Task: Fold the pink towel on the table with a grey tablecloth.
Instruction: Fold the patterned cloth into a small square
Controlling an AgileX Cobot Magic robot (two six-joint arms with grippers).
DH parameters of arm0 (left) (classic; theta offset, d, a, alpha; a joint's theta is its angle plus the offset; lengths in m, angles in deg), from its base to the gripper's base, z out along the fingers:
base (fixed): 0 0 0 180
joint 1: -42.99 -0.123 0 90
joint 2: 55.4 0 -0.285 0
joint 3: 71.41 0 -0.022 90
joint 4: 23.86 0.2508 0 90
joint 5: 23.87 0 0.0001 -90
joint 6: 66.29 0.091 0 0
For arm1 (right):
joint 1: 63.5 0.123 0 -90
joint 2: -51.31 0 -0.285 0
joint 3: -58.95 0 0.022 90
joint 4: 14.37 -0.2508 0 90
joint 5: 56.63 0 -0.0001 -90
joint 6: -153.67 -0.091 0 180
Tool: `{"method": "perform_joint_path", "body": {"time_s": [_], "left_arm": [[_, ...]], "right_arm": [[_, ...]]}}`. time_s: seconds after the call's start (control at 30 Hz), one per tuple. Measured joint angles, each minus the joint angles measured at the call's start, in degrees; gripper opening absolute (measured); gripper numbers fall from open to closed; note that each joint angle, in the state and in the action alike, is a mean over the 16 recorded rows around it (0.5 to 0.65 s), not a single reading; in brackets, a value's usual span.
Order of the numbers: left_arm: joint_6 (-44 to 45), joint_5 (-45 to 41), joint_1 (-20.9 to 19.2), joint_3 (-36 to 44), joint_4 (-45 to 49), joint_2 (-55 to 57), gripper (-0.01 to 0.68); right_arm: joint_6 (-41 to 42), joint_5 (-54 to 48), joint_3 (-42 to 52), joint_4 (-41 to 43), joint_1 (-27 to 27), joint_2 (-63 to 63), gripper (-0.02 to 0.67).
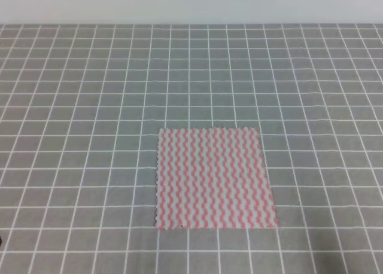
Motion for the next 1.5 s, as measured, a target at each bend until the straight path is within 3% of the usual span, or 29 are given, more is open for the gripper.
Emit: {"method": "perform_joint_path", "body": {"time_s": [0.73,1.5], "left_arm": [[0.2,-7.3,0.0,0.4,0.2,-0.4,-0.002],[0.2,-7.6,0.0,0.2,0.2,-0.2,-0.002]], "right_arm": [[3.2,-3.3,0.0,4.5,0.0,0.0,-0.017],[5.8,-6.8,0.2,5.1,0.0,-0.2,-0.016]]}}
